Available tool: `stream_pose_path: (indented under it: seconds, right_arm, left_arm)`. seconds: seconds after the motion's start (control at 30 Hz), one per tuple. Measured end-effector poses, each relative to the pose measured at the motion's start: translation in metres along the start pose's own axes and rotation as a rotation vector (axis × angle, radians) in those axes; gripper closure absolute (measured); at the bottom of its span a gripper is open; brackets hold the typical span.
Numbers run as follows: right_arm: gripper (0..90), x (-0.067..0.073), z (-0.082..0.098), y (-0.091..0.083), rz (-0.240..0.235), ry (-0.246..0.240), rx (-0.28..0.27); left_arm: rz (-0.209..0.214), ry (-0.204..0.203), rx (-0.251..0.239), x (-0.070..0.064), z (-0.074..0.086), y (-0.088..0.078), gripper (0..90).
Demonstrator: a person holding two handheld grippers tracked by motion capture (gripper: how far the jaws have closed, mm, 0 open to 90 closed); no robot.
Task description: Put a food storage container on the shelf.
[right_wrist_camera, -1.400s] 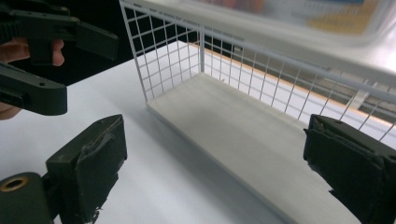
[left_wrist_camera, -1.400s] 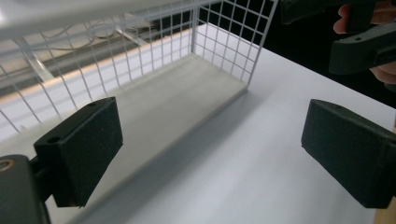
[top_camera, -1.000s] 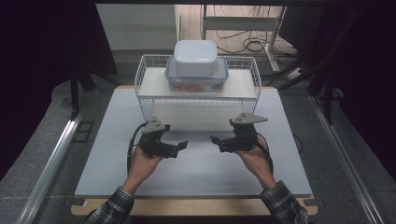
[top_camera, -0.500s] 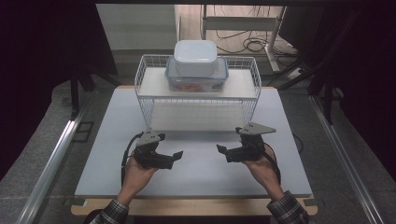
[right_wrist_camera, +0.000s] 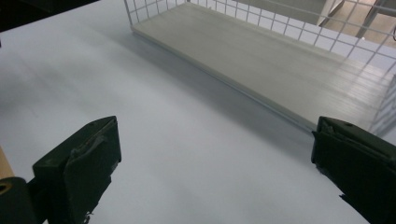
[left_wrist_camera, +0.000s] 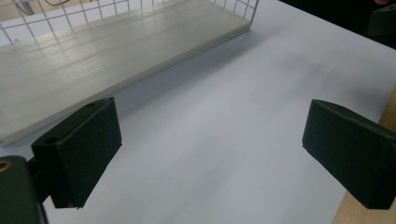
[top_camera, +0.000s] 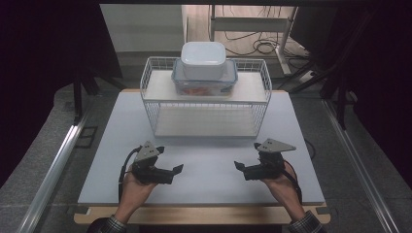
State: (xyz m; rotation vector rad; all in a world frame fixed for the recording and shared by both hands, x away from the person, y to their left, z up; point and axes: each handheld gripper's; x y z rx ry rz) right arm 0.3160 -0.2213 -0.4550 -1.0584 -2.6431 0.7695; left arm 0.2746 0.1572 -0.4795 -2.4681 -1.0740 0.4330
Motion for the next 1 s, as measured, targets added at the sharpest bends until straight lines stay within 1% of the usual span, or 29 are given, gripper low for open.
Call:
stream_pose_path:
  seconds: [0.23, 0.4, 0.5, 0.63, 0.7, 0.83, 0.87, 0.93, 1.0]
  right_arm:
    - [1.6, -0.002, 0.015, -0.008, 0.014, 0.008, 0.015]
    - [1.6, -0.002, 0.024, -0.012, 0.018, 0.012, 0.019]
    - [1.6, -0.002, 0.031, -0.013, 0.021, 0.008, 0.032]
    - [1.6, -0.002, 0.04, -0.012, 0.025, 0.009, 0.059]
    - [1.6, -0.001, 0.045, -0.01, 0.019, 0.02, 0.074]
    - [1.6, -0.001, 0.053, -0.006, 0.011, 0.021, 0.115]
    - [1.6, 0.0, 0.054, -0.004, 0.01, 0.021, 0.121]
    - [1.6, 0.0, 0.055, -0.002, 0.008, 0.018, 0.132]
    - [1.6, 0.0, 0.056, -0.001, 0.01, 0.016, 0.138]
  left_arm:
    - [-0.023, -0.016, 0.015, 0.003, 0.016, -0.009, 4.6]
    - [-0.042, -0.019, 0.028, 0.004, 0.028, -0.015, 4.4]
    - [-0.053, -0.012, 0.041, 0.003, 0.034, -0.017, 4.3]
    - [-0.065, -0.003, 0.071, 0.002, 0.042, -0.013, 4.2]
    - [-0.064, 0.003, 0.098, 0.001, 0.046, -0.009, 4.1]
    - [-0.068, 0.013, 0.158, 0.001, 0.051, -0.001, 3.5]
    - [-0.068, 0.011, 0.167, 0.001, 0.052, 0.0, 3.4]
    - [-0.065, 0.005, 0.172, 0.002, 0.053, 0.001, 3.2]
    - [-0.066, 0.002, 0.166, 0.003, 0.052, 0.001, 3.2]
Point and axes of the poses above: each handheld gripper's, and its own axes: y roughly forward along the jaws, z roughly out of its underside, x roughly to its left
